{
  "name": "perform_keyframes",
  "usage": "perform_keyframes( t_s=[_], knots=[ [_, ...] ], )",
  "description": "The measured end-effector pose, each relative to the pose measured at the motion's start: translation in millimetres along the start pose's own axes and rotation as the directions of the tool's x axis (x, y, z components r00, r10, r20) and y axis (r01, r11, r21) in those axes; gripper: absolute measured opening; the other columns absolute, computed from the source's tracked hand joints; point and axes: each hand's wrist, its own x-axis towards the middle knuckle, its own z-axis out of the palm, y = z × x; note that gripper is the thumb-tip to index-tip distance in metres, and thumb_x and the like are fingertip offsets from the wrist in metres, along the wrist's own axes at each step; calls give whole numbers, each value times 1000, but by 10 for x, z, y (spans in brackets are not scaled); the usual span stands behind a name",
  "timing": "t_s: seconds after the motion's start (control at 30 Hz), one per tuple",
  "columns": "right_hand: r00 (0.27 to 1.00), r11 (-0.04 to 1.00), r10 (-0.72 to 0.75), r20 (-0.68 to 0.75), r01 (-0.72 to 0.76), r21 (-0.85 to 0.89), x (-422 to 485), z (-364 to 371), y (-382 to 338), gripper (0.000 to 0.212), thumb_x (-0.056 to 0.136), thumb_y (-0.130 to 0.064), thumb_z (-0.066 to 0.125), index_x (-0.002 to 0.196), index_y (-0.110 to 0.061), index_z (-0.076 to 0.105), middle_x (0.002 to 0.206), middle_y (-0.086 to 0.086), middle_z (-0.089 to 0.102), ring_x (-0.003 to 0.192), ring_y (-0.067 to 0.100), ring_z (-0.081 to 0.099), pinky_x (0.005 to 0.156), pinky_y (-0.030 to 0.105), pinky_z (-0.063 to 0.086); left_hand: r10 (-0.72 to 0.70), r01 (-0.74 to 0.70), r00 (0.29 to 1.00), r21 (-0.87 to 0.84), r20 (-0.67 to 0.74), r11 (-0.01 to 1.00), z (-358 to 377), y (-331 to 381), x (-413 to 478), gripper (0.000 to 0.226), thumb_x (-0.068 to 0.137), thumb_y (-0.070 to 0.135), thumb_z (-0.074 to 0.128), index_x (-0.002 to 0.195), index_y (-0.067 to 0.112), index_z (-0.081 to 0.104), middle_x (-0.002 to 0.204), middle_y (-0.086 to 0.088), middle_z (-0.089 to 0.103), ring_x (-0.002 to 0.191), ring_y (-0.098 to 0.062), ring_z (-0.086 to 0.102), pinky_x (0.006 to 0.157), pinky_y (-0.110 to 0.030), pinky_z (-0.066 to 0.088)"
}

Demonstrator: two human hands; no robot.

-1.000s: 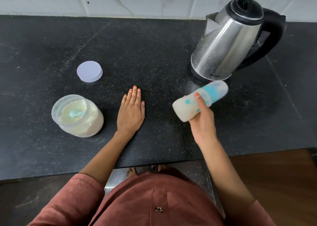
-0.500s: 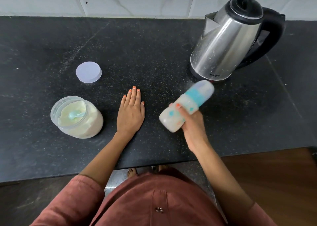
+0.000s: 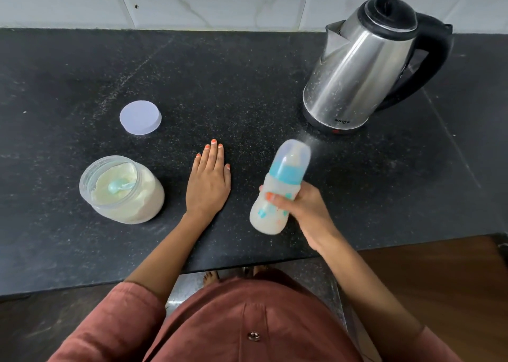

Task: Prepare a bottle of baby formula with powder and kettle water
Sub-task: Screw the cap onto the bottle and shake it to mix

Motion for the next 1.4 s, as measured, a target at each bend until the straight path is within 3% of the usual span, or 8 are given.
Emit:
perform_keyframes(
  t_s=[0.13, 0.33, 0.53, 0.73, 0.9, 1.1, 1.27, 1.4],
  knots=[
    [971, 850, 38, -238, 93, 518, 175, -76, -130, 22, 80, -15, 62, 100, -21, 57, 112, 9, 63, 103, 20, 61, 88, 35, 51, -2, 2, 1000, -2, -8, 1000, 1, 0, -4, 48, 100, 23, 28, 142, 1, 23, 151, -15, 22, 141, -27, 20, 114, -38, 12],
    [998, 997, 67, 17, -68, 21, -10, 90, 47, 36, 63, -18, 75, 98, -13, 64, 107, 18, 68, 102, 30, 64, 93, 44, 50, -1, 1, 1000, 2, -2, 1000, -9, 3, -7, 49, 99, 24, 24, 142, 2, 23, 152, -14, 22, 141, -27, 20, 114, -38, 12],
    [953, 837, 41, -301, 132, 531, 191, -65, -135, 20, 83, -16, 60, 102, -23, 55, 106, 3, 62, 100, 17, 61, 89, 35, 51, -6, 6, 1000, -9, -9, 1000, 2, 1, -8, 48, 100, 23, 28, 142, 1, 24, 151, -15, 22, 141, -27, 20, 114, -38, 13],
    [999, 997, 34, 24, -32, -77, -40, 68, 39, 43, 60, -9, 79, 100, -6, 64, 103, 16, 68, 91, 21, 65, 84, 34, 54, 0, 0, 1000, 6, -7, 1000, 9, -12, 3, 60, 92, 32, 11, 140, 0, 28, 149, -17, 27, 138, -29, 26, 113, -41, 18],
    [966, 872, 31, -255, 99, 479, 182, -56, -123, 26, 77, -14, 64, 101, -20, 58, 107, 7, 64, 100, 18, 61, 86, 34, 52, -4, 4, 1000, -1, -5, 1000, 26, -13, -2, 50, 98, 26, 24, 142, 1, 24, 151, -15, 22, 140, -28, 21, 114, -39, 13],
    [1000, 999, 24, -14, -24, -30, -25, 136, 29, 28, 72, -4, 71, 98, -10, 64, 107, 20, 67, 99, 29, 64, 90, 40, 52, -3, 3, 1000, -9, -2, 1000, 19, -17, 2, 49, 98, 25, 25, 141, 1, 25, 151, -15, 24, 140, -28, 22, 114, -39, 14],
    [966, 882, 26, -257, 99, 461, 155, 7, -158, 19, 79, -14, 65, 95, -21, 58, 103, 4, 64, 96, 17, 62, 85, 34, 52, -3, 3, 1000, -5, -6, 1000, 12, -6, -2, 54, 95, 28, 20, 141, 1, 26, 150, -15, 24, 140, -28, 22, 114, -39, 15],
    [987, 969, -3, -164, 43, 243, 108, 81, -75, 21, 78, -10, 66, 97, -18, 61, 107, 11, 66, 100, 24, 63, 92, 41, 50, 3, -3, 1000, 1, -8, 1000, 10, -8, -7, 48, 99, 24, 26, 142, 1, 23, 151, -15, 22, 141, -27, 20, 115, -38, 12]
  ],
)
